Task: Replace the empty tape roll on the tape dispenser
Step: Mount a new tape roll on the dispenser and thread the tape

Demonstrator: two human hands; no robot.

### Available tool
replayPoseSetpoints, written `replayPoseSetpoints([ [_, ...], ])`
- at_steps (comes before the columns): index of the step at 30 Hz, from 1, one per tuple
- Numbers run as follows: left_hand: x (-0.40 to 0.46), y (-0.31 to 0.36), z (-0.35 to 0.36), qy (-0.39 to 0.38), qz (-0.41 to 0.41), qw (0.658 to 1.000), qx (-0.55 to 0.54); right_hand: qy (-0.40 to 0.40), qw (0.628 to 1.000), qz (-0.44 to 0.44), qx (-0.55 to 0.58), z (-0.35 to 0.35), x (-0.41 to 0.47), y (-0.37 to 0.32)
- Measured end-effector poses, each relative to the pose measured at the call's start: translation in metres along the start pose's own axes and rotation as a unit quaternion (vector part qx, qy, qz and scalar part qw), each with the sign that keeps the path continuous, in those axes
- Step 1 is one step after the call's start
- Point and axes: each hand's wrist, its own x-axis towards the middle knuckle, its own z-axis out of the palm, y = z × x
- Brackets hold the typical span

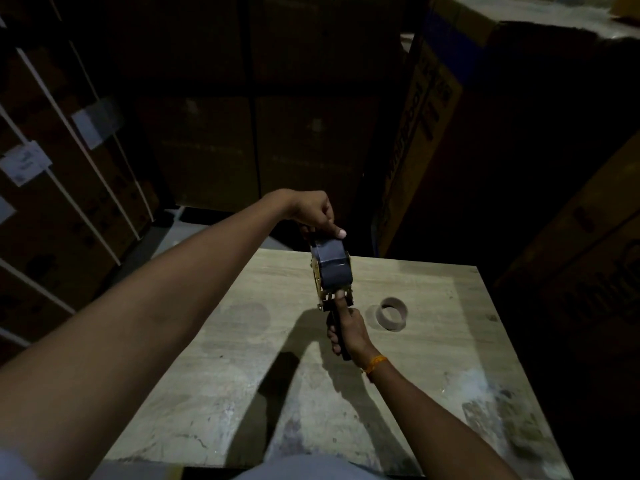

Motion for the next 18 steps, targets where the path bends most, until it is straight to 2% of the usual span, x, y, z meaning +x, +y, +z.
replayPoseSetpoints([
  [10, 0.000, -0.014, 0.010, 0.040, -0.008, 0.999, -0.024, -0.061, 0.995, -0.021, -0.070, -0.001, -0.009, -0.011],
  [15, 0.006, -0.038, 0.019, 0.055, -0.034, 0.997, -0.042, -0.021, 0.994, -0.024, -0.107, -0.002, 0.000, -0.003],
  [18, 0.015, -0.058, 0.031, 0.125, -0.075, 0.986, -0.077, 0.016, 0.992, -0.021, -0.125, -0.002, 0.008, 0.004],
])
